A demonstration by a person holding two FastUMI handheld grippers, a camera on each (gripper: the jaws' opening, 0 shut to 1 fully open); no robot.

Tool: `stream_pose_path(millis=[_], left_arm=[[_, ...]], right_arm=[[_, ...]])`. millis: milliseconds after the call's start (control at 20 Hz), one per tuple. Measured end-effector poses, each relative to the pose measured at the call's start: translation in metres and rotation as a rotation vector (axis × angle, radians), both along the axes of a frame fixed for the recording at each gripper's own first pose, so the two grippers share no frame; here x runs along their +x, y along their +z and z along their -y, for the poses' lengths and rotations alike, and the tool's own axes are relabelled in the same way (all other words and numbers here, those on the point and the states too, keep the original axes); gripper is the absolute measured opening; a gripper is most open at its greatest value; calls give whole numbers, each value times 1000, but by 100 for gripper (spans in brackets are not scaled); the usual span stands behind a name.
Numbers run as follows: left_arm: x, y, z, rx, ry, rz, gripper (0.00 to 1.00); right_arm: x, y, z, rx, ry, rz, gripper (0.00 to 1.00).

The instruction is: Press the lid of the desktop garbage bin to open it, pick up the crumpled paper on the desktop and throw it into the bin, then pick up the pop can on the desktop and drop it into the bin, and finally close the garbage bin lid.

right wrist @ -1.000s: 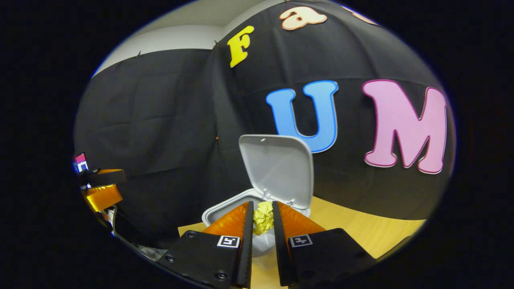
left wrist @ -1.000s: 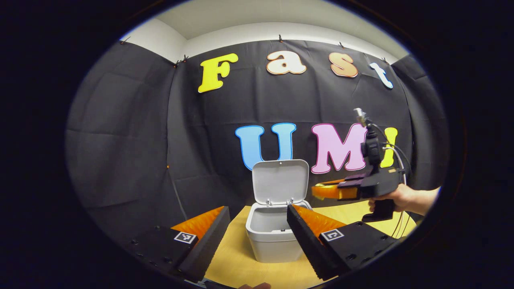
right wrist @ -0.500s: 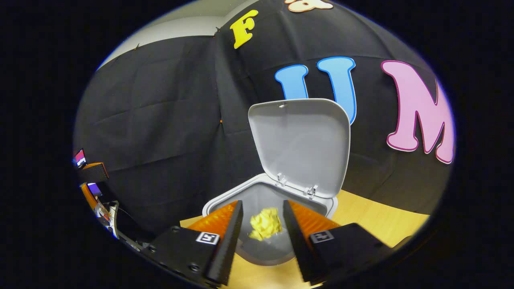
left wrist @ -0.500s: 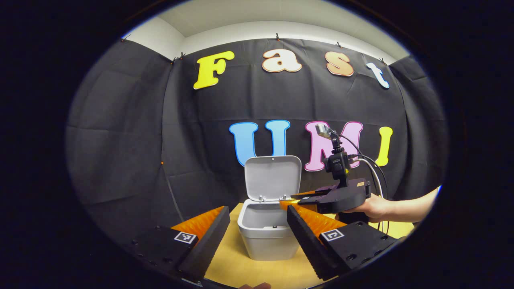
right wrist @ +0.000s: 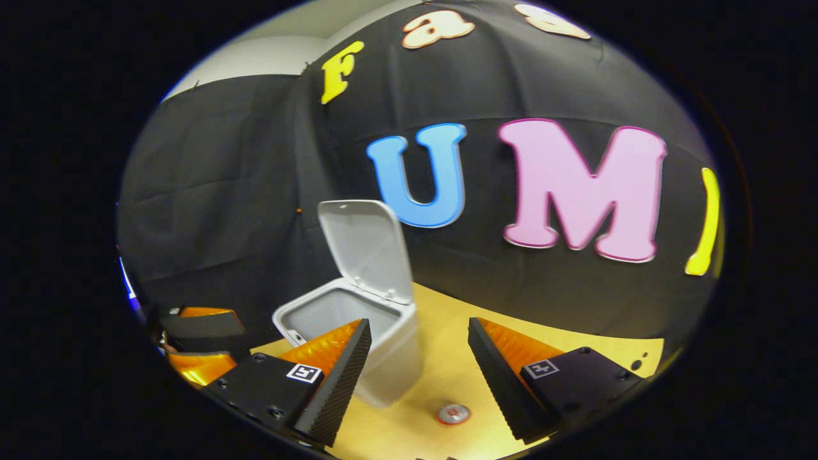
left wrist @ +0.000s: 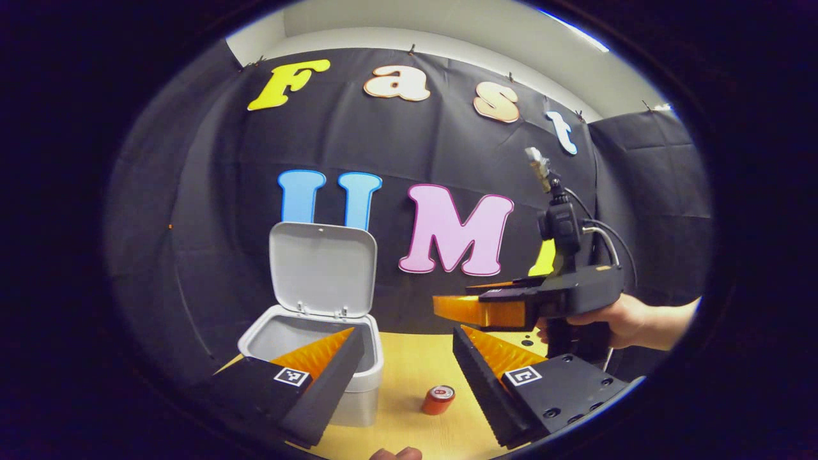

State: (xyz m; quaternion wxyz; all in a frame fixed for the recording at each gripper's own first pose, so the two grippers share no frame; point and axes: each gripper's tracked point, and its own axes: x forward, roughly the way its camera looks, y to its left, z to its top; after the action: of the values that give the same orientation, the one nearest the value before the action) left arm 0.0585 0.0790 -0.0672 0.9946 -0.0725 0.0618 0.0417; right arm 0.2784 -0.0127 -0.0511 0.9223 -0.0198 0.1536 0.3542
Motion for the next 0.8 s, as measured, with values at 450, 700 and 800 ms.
stream_pose_path(millis=[450,700,800], left_arm=[[74,-168,79,-27,-126,-289,96],[105,-208,86,17,-126,-368,96],[117,-210,86,14,-126,-357,95]], right_arm=[[8,-22,147,-47,-239,-56,98],[10,-43,177,-47,-281,-122,98],[13,-44,177,-32,-282,-121,98]])
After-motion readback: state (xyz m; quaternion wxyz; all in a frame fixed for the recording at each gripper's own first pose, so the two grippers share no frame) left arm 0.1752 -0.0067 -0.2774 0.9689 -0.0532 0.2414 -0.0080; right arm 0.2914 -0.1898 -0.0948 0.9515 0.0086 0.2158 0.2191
